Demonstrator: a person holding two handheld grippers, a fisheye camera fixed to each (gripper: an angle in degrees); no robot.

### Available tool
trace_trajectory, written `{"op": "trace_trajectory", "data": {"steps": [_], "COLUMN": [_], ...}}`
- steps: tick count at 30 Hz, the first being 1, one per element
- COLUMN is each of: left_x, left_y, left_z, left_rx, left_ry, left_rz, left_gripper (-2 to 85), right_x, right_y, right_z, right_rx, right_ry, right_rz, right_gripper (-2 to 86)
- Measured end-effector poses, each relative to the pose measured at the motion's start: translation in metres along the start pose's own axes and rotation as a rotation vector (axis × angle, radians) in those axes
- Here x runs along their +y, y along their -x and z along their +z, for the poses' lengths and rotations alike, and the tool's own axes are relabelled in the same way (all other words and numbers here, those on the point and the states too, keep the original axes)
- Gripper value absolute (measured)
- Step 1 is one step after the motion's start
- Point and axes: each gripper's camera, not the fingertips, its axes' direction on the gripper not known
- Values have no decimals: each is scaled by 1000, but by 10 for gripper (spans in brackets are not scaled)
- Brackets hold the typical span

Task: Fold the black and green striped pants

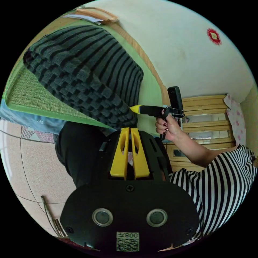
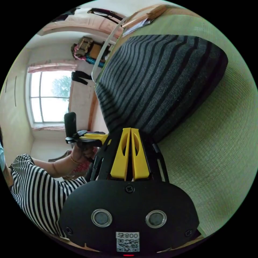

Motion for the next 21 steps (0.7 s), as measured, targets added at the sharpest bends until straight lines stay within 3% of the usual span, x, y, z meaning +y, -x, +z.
{"op": "trace_trajectory", "data": {"steps": [5, 21], "left_x": [-7, 3], "left_y": [-1, 12], "left_z": [37, 35], "left_rx": [15, 1], "left_ry": [123, 109], "left_rz": [-14, -6], "left_gripper": [71, 34], "right_x": [22, 61], "right_y": [-29, -130], "right_z": [-19, -11], "right_rx": [-63, -428], "right_ry": [-44, -161], "right_rz": [71, 360], "right_gripper": [24, 115]}}
